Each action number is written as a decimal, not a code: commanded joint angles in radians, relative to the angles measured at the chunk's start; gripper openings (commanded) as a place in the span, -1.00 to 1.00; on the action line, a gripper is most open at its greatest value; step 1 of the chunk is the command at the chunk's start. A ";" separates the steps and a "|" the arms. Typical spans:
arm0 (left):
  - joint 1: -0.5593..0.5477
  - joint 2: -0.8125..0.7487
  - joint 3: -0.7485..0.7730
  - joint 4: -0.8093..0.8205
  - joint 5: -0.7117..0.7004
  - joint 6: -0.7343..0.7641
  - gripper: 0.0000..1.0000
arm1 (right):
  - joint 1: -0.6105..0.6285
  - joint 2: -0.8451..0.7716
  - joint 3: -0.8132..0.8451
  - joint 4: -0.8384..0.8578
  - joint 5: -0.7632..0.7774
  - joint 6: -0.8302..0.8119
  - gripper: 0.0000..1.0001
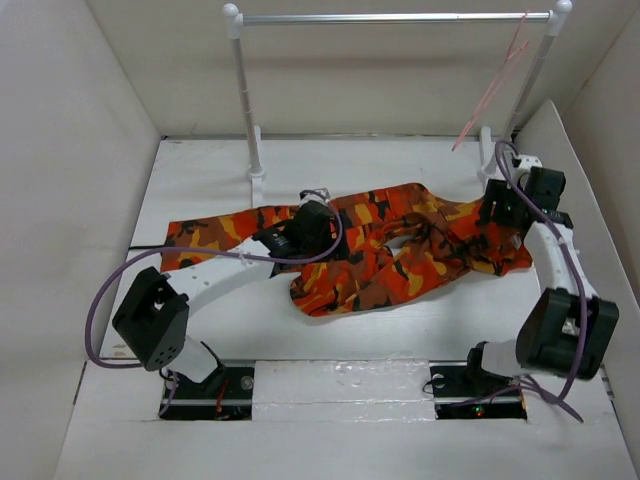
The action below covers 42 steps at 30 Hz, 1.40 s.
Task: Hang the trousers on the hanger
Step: Flatten out the trousers at the center of the board.
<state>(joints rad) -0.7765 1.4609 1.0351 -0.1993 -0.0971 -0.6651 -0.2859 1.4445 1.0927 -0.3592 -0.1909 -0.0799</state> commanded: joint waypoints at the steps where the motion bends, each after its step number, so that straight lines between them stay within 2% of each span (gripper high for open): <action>1: -0.030 0.050 -0.015 -0.022 -0.027 0.018 0.43 | 0.023 -0.140 -0.124 0.010 0.016 -0.032 0.42; 5: -0.052 0.050 -0.070 -0.011 0.057 0.013 0.44 | 0.034 -0.255 -0.200 -0.075 0.057 -0.044 0.54; 8: -0.079 0.009 -0.102 -0.044 -0.004 0.019 0.48 | 0.018 -0.329 -0.218 -0.098 0.103 -0.057 0.62; 10: -0.089 -0.014 -0.139 -0.036 -0.021 0.042 0.56 | -0.001 -0.345 -0.234 -0.058 0.056 -0.080 0.64; 12: -0.089 -0.037 -0.177 -0.009 0.003 0.070 0.60 | -0.001 -0.305 -0.228 -0.063 -0.042 -0.089 0.64; 13: -0.089 -0.002 -0.175 -0.014 0.048 0.097 0.66 | -0.001 -0.212 -0.221 -0.069 -0.085 -0.084 0.65; 14: -0.089 -0.002 -0.175 -0.014 0.048 0.098 0.66 | -0.001 -0.211 -0.226 -0.069 -0.085 -0.084 0.65; 21: -0.098 0.093 -0.196 0.008 0.122 0.093 0.63 | -0.038 -0.050 -0.241 0.135 -0.245 -0.026 0.66; 23: -0.098 0.107 -0.205 0.001 0.108 0.087 0.47 | -0.038 -0.006 -0.228 0.189 -0.259 -0.023 0.51; 24: -0.098 0.110 -0.214 -0.005 0.109 0.084 0.25 | -0.038 0.000 -0.223 0.201 -0.252 -0.020 0.39; 25: -0.098 0.108 -0.219 -0.017 0.059 0.082 -0.54 | -0.038 0.004 -0.215 0.207 -0.248 -0.018 0.13; 26: -0.098 0.102 -0.225 -0.022 0.050 0.076 -0.86 | -0.038 0.004 -0.215 0.207 -0.242 -0.014 -0.08; 27: -0.098 0.096 -0.234 -0.037 0.042 0.070 -1.00 | -0.038 -0.013 -0.218 0.207 -0.228 -0.008 -0.31; 28: -0.098 0.072 -0.240 -0.055 0.031 0.065 -1.00 | -0.038 -0.028 -0.232 0.206 -0.220 -0.008 -0.61; 31: -0.077 -0.017 -0.270 -0.103 0.008 0.049 -1.00 | -0.038 -0.120 -0.252 0.131 -0.188 -0.015 -0.99; 34: -0.034 -0.159 -0.293 -0.179 -0.047 0.032 -1.00 | -0.010 -0.285 -0.292 0.051 -0.144 -0.024 -1.00; 38: 0.005 -0.341 -0.267 -0.302 -0.122 -0.010 -1.00 | 0.040 -0.522 -0.283 -0.203 -0.111 -0.052 -1.00; 41: 0.066 -0.433 -0.182 -0.388 -0.116 -0.019 -1.00 | 0.053 -0.662 -0.203 -0.364 -0.056 -0.063 -1.00; 42: 0.066 -0.450 -0.150 -0.423 -0.113 -0.013 -1.00 | 0.066 -0.659 -0.145 -0.397 -0.009 -0.073 -1.00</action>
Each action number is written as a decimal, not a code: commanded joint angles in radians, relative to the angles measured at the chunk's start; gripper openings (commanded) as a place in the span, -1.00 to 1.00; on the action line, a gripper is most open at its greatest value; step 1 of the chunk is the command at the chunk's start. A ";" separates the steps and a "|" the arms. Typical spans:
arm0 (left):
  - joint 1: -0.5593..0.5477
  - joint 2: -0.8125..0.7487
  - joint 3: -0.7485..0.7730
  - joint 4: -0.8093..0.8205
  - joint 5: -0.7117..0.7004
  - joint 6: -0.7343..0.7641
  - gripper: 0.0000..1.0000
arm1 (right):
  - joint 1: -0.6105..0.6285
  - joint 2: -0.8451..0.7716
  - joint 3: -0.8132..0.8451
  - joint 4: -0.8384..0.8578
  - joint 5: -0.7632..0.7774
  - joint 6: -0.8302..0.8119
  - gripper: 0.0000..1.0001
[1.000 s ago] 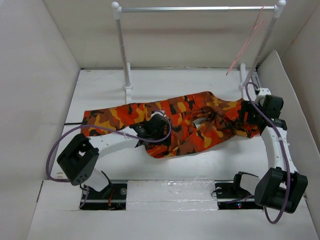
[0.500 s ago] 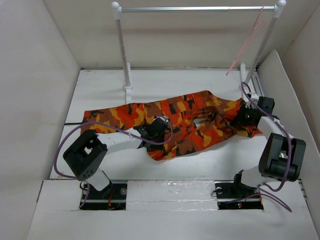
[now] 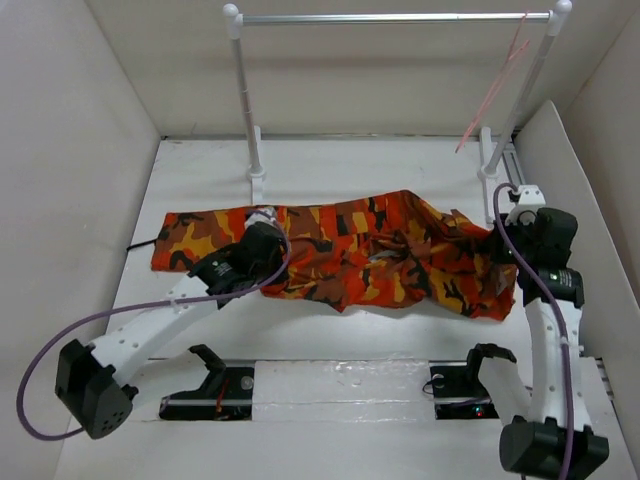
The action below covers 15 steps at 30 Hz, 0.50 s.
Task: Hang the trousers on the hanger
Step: Flatten out the trousers at the center of the board.
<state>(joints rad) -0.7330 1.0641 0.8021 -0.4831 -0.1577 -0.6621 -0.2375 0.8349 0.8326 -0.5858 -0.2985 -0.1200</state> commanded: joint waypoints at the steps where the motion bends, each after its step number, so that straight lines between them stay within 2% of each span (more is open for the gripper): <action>1: 0.032 -0.084 0.094 -0.155 -0.052 -0.011 -1.00 | 0.018 -0.037 0.132 -0.166 0.108 -0.038 -1.00; 3: 0.032 -0.110 0.114 -0.190 -0.043 -0.011 -1.00 | 0.001 0.042 0.154 -0.114 0.136 -0.044 -1.00; 4: 0.032 -0.140 0.112 -0.207 -0.019 -0.011 -1.00 | -0.020 0.091 0.181 -0.033 0.131 -0.049 -1.00; 5: 0.032 -0.148 0.109 -0.216 -0.003 -0.013 -1.00 | -0.070 0.151 0.207 0.002 0.127 -0.052 -1.00; 7: 0.032 -0.176 0.097 -0.245 0.021 -0.017 -1.00 | -0.117 0.359 0.326 0.111 0.153 -0.047 -1.00; 8: 0.032 -0.185 0.094 -0.252 0.027 -0.024 -1.00 | -0.159 0.436 0.386 0.125 0.160 -0.041 -1.00; 9: 0.032 -0.196 0.082 -0.262 0.032 -0.027 -1.00 | -0.170 0.584 0.454 0.133 0.200 -0.041 -1.00; 10: 0.032 -0.213 0.077 -0.267 0.040 -0.028 -1.00 | -0.171 0.654 0.524 0.132 0.222 -0.040 -0.68; 11: 0.032 -0.222 0.074 -0.276 0.046 -0.033 -1.00 | -0.184 0.724 0.666 0.123 0.231 -0.038 -0.41; 12: 0.032 -0.231 0.074 -0.297 0.049 -0.047 -1.00 | -0.198 0.794 0.756 0.072 0.252 -0.038 -0.18; 13: 0.032 -0.243 0.072 -0.310 0.053 -0.051 -1.00 | -0.198 0.907 0.846 -0.054 0.251 -0.040 0.21; 14: 0.032 -0.251 0.072 -0.319 0.060 -0.059 -1.00 | -0.207 0.941 0.967 -0.083 0.240 -0.043 0.35; 15: 0.032 -0.259 0.063 -0.336 0.063 -0.065 -1.00 | -0.207 0.954 0.990 -0.095 0.190 -0.056 0.43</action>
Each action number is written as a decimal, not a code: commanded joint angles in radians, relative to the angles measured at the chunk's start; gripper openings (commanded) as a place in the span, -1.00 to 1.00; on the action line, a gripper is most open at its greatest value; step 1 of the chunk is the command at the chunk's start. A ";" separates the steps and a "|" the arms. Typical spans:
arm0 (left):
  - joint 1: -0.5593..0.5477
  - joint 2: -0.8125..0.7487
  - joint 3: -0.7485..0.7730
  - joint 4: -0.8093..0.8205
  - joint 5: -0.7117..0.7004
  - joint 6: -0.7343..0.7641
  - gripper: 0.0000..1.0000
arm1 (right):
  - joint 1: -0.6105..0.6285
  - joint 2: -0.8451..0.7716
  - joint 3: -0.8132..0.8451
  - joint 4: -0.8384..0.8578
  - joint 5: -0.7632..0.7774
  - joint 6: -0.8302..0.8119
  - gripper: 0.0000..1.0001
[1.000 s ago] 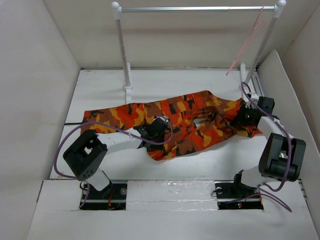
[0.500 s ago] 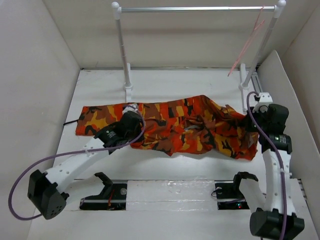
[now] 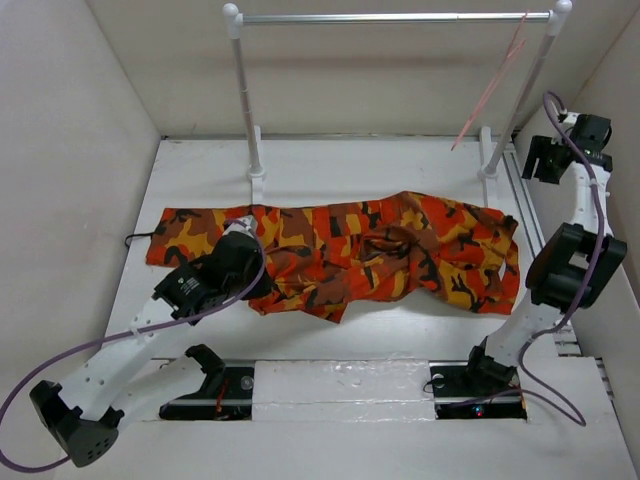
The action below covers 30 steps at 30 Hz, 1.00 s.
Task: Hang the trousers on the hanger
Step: Flatten out the trousers at the center of the board.
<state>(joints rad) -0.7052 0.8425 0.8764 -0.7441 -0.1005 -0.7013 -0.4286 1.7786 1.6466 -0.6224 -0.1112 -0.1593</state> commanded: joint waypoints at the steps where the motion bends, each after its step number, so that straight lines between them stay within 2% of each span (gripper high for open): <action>1: 0.004 -0.054 -0.017 -0.083 0.011 -0.041 -1.00 | -0.003 -0.013 0.173 -0.060 -0.014 -0.022 0.52; 2: 0.004 -0.060 -0.022 -0.095 0.010 -0.052 -0.97 | 0.011 -0.043 0.161 -0.056 -0.028 -0.029 0.54; 3: 0.004 -0.069 -0.027 -0.109 0.005 -0.066 -0.58 | 0.054 -0.141 0.078 -0.019 -0.054 -0.039 0.55; 4: 0.004 -0.071 -0.024 -0.115 -0.002 -0.073 -0.36 | 0.088 -0.142 0.009 0.019 -0.067 -0.040 0.54; 5: 0.004 -0.074 -0.013 -0.120 -0.017 -0.078 -0.15 | 0.126 -0.269 -0.069 0.061 -0.083 -0.039 0.52; 6: 0.004 -0.074 0.022 -0.106 -0.034 -0.078 0.08 | 0.172 -0.333 -0.237 0.111 -0.138 -0.020 0.43; 7: 0.004 -0.071 0.048 -0.088 -0.057 -0.076 0.33 | 0.223 -0.394 -0.323 0.218 -0.174 0.000 0.09; 8: 0.004 -0.065 0.074 -0.063 -0.073 -0.057 0.41 | 0.351 -0.492 -0.402 0.261 -0.200 0.023 -0.08; 9: 0.004 -0.053 0.134 -0.008 -0.093 -0.043 0.65 | 0.428 -0.530 -0.471 0.303 -0.223 0.055 -0.31; 10: 0.004 -0.010 0.198 0.020 -0.152 -0.023 0.79 | 0.588 -0.559 -0.567 0.331 -0.197 0.075 -0.84; 11: 0.018 0.021 0.199 0.020 -0.191 -0.009 0.87 | 0.664 -0.559 -0.600 0.331 -0.197 0.078 -0.99; 14: 0.073 0.162 0.274 0.078 -0.320 0.014 0.98 | 0.842 -0.558 -0.694 0.263 -0.105 0.115 -1.00; 15: 0.163 0.194 0.259 0.150 -0.312 0.032 0.98 | 0.922 -0.573 -0.726 0.274 -0.101 0.133 -1.00; 16: 0.226 0.245 0.242 0.193 -0.223 0.040 0.92 | 0.950 -0.584 -0.755 0.291 -0.097 0.144 -1.00; 17: 0.301 0.265 0.218 0.236 -0.144 0.042 0.87 | 0.976 -0.594 -0.812 0.308 -0.102 0.156 -0.89; 18: 0.467 0.300 0.161 0.315 0.031 0.030 0.77 | 1.025 -0.613 -0.838 0.341 -0.155 0.156 -0.51; 19: 0.537 0.314 0.133 0.348 0.092 0.017 0.74 | 1.057 -0.616 -0.858 0.413 -0.185 0.155 -0.31; 21: 0.663 0.339 0.060 0.417 0.157 -0.001 0.69 | 1.132 -0.601 -0.852 0.441 -0.223 0.135 0.03; 22: 0.685 0.346 0.046 0.431 0.133 -0.001 0.69 | 1.227 -0.558 -0.831 0.438 -0.216 0.123 0.26; 25: 0.751 0.432 0.021 0.474 0.049 0.002 0.69 | 1.379 -0.455 -0.708 0.393 -0.142 0.052 0.47; 28: 0.774 0.576 0.033 0.506 0.071 0.003 0.60 | 1.436 -0.317 -0.619 0.406 -0.099 0.024 0.52; 29: 0.774 0.613 0.048 0.511 0.076 0.006 0.52 | 1.436 -0.262 -0.611 0.430 -0.100 0.017 0.54; 30: 0.774 0.677 0.070 0.523 0.079 0.005 0.14 | 1.436 -0.231 -0.602 0.450 -0.137 0.014 0.55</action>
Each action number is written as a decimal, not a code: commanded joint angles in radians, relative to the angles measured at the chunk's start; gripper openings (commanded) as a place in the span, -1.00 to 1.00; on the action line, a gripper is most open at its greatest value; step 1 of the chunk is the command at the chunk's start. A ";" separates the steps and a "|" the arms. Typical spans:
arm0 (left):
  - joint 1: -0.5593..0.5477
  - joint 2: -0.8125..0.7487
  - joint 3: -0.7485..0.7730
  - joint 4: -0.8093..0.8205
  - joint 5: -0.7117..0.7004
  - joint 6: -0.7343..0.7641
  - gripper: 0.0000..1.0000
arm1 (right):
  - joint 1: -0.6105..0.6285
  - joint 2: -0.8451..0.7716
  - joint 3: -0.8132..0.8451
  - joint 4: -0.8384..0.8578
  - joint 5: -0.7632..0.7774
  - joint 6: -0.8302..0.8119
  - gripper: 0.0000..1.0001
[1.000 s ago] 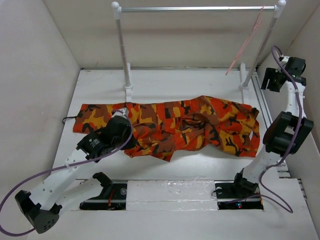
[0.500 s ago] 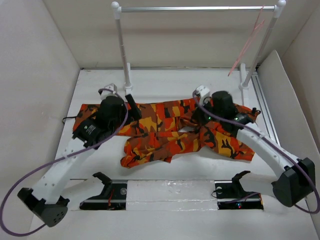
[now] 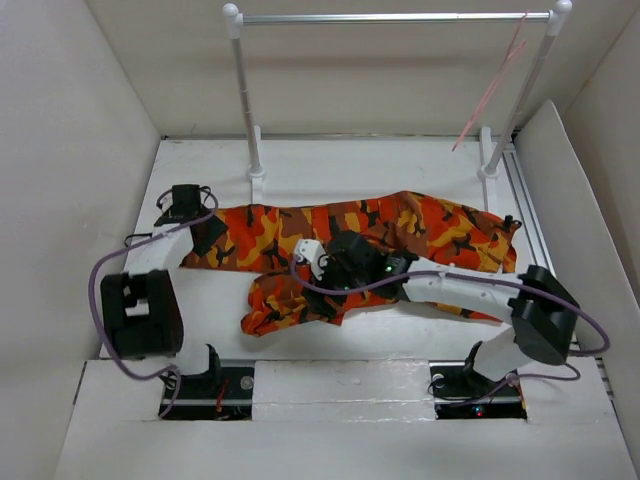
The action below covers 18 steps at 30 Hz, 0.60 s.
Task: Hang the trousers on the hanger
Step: Flatten out the trousers at the center of the board.
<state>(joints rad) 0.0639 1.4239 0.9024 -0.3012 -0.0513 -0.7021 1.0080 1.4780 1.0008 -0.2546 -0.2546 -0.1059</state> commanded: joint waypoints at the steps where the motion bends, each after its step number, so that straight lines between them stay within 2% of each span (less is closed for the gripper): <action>1: 0.005 0.122 0.049 0.085 0.024 0.003 -0.14 | 0.010 0.103 0.082 0.072 -0.006 -0.049 0.55; 3: 0.016 0.191 0.068 0.115 0.001 -0.005 -0.67 | 0.024 0.194 0.131 0.055 0.005 -0.084 0.54; 4: 0.016 0.214 0.081 0.113 -0.005 -0.005 -0.77 | 0.038 0.224 0.181 0.034 0.000 -0.097 0.53; 5: 0.027 0.242 0.098 0.108 -0.005 -0.007 -0.97 | 0.038 0.254 0.211 0.014 -0.002 -0.116 0.50; 8: 0.027 0.338 0.177 0.082 -0.016 0.007 -1.00 | 0.075 0.323 0.272 -0.029 -0.023 -0.146 0.47; 9: 0.027 0.368 0.208 0.080 -0.016 0.018 -1.00 | 0.084 0.324 0.274 -0.029 -0.035 -0.149 0.38; 11: 0.027 0.388 0.243 0.080 -0.013 0.026 -1.00 | 0.096 0.318 0.263 -0.025 -0.066 -0.159 -0.04; 12: 0.027 0.397 0.281 0.074 0.001 0.030 -1.00 | 0.096 0.314 0.260 -0.031 -0.074 -0.163 -0.49; 15: 0.027 0.391 0.337 0.065 0.077 0.036 -1.00 | 0.096 0.271 0.248 -0.081 -0.071 -0.204 -1.00; 17: 0.008 0.368 0.345 0.062 0.093 0.050 -1.00 | 0.096 0.204 0.240 -0.141 -0.057 -0.221 -1.00; 18: -0.001 0.340 0.349 0.056 0.111 0.062 -0.79 | 0.096 0.162 0.223 -0.167 -0.004 -0.222 -1.00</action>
<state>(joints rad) 0.0834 1.8408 1.2007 -0.2283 -0.0021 -0.6785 1.1030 1.7687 1.2163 -0.3553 -0.2855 -0.2829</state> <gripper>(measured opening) 0.023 0.026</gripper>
